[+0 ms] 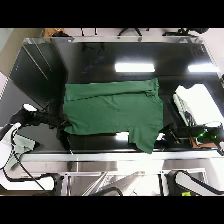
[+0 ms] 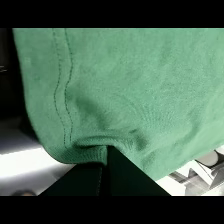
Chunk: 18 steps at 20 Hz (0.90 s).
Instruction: Fold the shirts.
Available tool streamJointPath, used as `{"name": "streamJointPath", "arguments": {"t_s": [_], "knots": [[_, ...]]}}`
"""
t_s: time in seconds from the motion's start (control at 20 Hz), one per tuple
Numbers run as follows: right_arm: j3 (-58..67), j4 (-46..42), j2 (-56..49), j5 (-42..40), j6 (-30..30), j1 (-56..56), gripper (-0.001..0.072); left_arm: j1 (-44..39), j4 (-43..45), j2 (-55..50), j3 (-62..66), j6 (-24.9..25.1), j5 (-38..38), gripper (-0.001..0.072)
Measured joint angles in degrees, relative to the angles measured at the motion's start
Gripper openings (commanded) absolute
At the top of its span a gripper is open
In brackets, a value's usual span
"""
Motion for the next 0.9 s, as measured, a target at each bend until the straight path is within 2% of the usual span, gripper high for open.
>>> {"name": "streamJointPath", "arguments": {"t_s": [0.15,0.3,0.35,0.4,0.5,0.6,0.9], "knots": [[-0.55,0.66,-3.15,-0.92,-1.51,0.83,0.0494,-0.24,0.02,-0.04,0.39,0.02,-0.44,0.0012],[-0.79,2.91,-6.62,-1.95,-4.42,3.02,0.0137,-0.33,-0.26,-0.02,0.52,0.02,-1.11,0.0011],[-0.79,4.20,-7.41,-2.78,-5.84,3.63,0.0059,-0.33,-0.42,-0.02,0.55,0.02,-1.55,0.0011],[-0.63,5.84,-7.98,-3.52,-6.97,4.07,0.0024,-0.28,-0.44,0.00,0.59,0.02,-1.99,0.0011],[0.02,7.93,-7.87,-2.51,-8.50,4.55,0.0024,0.17,-0.44,0.04,0.66,0.00,-3.48,0.0010],[0.42,6.49,-6.19,-1.29,-7.63,4.79,0.0023,1.22,-0.17,0.68,0.26,-0.11,-5.22,0.0010],[-2.54,-11.10,6.45,3.72,7.52,5.03,0.0023,6.54,9.03,8.35,-6.67,-5.55,-8.83,0.0010]]}}
